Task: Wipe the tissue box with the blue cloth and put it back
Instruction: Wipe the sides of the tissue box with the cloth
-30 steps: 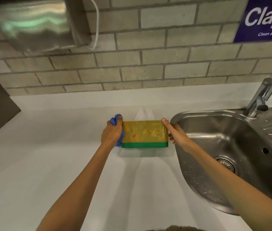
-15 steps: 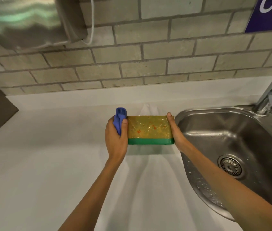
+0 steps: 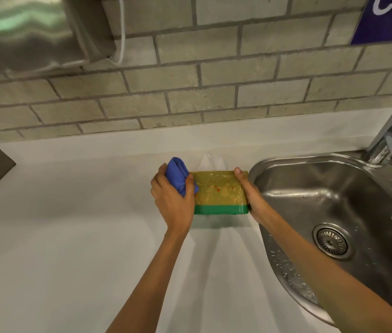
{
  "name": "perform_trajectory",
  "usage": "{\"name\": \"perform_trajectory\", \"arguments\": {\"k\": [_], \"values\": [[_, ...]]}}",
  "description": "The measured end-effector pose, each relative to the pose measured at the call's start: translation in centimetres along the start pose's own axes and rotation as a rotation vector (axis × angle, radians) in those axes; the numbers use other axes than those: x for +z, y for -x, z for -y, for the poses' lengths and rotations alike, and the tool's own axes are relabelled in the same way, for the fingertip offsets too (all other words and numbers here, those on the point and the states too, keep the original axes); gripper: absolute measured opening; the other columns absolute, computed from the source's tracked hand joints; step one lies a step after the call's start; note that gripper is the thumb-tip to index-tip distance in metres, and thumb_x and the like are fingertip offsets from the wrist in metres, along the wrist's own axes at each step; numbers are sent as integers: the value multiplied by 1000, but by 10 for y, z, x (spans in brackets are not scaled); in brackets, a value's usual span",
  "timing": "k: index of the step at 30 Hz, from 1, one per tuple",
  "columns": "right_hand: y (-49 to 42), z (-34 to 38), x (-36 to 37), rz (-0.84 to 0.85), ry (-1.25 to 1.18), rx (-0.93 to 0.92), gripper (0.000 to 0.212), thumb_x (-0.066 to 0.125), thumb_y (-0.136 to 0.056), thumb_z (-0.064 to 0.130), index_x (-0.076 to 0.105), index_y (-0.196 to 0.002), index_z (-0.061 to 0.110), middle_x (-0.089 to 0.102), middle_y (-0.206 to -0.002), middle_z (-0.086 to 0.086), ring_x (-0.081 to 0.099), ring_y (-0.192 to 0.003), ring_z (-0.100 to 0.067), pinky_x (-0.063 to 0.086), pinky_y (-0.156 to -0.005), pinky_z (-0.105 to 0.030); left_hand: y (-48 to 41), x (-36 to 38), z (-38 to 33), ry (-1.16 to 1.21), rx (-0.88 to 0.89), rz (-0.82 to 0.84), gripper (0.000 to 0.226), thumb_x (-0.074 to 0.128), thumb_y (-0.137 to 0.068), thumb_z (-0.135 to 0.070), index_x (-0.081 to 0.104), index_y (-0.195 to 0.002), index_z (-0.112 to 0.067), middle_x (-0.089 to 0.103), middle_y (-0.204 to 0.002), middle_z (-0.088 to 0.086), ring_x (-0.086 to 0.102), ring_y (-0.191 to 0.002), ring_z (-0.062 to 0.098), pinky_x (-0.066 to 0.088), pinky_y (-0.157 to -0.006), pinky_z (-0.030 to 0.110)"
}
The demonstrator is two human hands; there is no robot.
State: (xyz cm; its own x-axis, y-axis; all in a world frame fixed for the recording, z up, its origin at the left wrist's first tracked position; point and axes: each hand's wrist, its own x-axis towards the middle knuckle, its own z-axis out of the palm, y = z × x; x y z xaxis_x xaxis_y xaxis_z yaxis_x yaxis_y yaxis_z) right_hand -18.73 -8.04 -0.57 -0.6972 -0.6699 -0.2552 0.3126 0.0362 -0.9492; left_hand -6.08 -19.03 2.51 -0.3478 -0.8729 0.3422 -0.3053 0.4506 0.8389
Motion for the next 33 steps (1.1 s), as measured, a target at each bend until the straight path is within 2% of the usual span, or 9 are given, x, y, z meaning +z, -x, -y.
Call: {"name": "perform_trajectory", "arguments": {"k": [4, 6, 11, 15, 18, 21, 24, 28, 33], "values": [[-1, -1, -1, -16, -10, -3, 40, 55, -75, 61, 60, -98, 28, 70, -98, -1, 69, -87, -11, 54, -69, -22, 2, 0, 13, -103, 152, 31, 56, 60, -89, -27, 43, -139, -8, 46, -123, 21, 45, -111, 30, 33, -90, 22], [-3, -1, -2, -39, 6, -1, 35, 53, -81, 55, 61, -98, 26, 70, -98, -2, 68, -90, -15, 54, -73, -26, 1, -3, 19, -47, 183, 77, 53, 57, -90, -25, 42, -139, -10, 44, -124, 19, 46, -112, 26, 35, -90, 21], [-3, -1, -3, -63, 17, 3, 40, 56, -80, 53, 61, -103, 20, 70, -100, -5, 67, -94, -20, 52, -80, -30, 8, -12, 31, 51, 205, 80, 50, 46, -92, -26, 41, -139, -10, 49, -124, 14, 47, -106, 13, 37, -86, 16], [-1, 0, -2, -63, -10, -2, 39, 57, -81, 53, 61, -103, 20, 70, -97, -2, 68, -90, -16, 53, -73, -25, 4, -8, 26, 87, 104, 11, 40, 48, -93, -11, 48, -133, -9, 54, -117, 16, 53, -106, 27, 37, -83, 21], [-1, 1, -1, -74, -7, 5, 41, 58, -79, 54, 62, -102, 20, 70, -98, -3, 68, -90, -17, 53, -72, -26, 15, 0, 15, -12, 157, 20, 46, 42, -94, -27, 44, -138, -13, 46, -135, 17, 43, -122, 30, 32, -97, 20], [-1, 2, -1, -76, -5, 13, 40, 59, -78, 55, 63, -100, 21, 70, -100, -4, 68, -94, -19, 53, -77, -28, 28, 1, 21, -162, 348, 70, 49, 39, -94, -34, 43, -140, -19, 36, -148, 19, 33, -135, 35, 26, -109, 34], [-1, 4, -3, -74, 10, 13, 36, 58, -78, 54, 63, -95, 23, 70, -97, -2, 67, -92, -17, 52, -78, -28, 29, -7, 38, -170, 422, 102, 46, 42, -90, -27, 52, -134, -18, 40, -144, 21, 37, -130, 36, 34, -106, 37], [0, 5, -3, -86, 33, 12, 41, 58, -78, 55, 63, -98, 19, 70, -97, -2, 67, -92, -17, 52, -78, -28, 20, -6, 29, -95, 293, 67, 42, 49, -87, -12, 57, -128, -14, 45, -137, 21, 42, -123, 37, 45, -99, 45], [0, 4, -1, -99, 19, 7, 49, 60, -77, 55, 62, -106, 16, 71, -101, -5, 68, -94, -18, 54, -78, -29, 27, 8, 3, -330, 441, 67, 51, 33, -95, -44, 56, -131, -16, 49, -139, 21, 48, -123, 41, 45, -96, 46]]}}
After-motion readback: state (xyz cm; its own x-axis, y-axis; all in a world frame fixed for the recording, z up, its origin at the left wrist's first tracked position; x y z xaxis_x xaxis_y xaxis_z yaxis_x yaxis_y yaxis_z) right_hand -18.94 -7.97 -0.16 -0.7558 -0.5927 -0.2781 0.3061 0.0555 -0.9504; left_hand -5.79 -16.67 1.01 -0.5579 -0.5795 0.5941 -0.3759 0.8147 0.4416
